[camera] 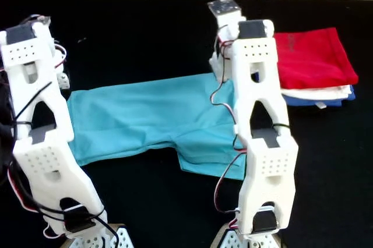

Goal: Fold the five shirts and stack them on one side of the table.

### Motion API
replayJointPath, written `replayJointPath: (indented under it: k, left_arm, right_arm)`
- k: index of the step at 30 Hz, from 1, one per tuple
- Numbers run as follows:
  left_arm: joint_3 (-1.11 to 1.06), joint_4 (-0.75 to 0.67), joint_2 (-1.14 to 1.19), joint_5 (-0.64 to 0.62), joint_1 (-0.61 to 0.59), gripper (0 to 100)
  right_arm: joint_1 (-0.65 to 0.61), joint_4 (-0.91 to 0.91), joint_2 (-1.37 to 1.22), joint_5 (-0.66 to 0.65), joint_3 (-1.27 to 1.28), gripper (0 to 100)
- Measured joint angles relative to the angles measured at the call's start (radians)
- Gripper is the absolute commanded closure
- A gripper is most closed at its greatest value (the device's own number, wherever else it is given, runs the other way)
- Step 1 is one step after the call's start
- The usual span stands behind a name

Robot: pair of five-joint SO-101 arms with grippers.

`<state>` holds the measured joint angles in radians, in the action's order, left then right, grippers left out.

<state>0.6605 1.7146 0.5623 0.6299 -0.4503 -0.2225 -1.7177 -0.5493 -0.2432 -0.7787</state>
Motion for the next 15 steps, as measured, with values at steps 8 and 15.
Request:
replayJointPath:
  k: [8, 15]
  left_arm:
    - [-0.255, 0.009, -0.232, 0.009, 0.002, 92]
    - [-0.789, -0.290, -0.509, 0.009, 0.018, 92]
  right_arm:
    - [-0.037, -0.031, 0.276, 0.000, 0.094, 82.1]
    - [-0.104, 0.049, 0.534, 0.000, 0.539, 82.1]
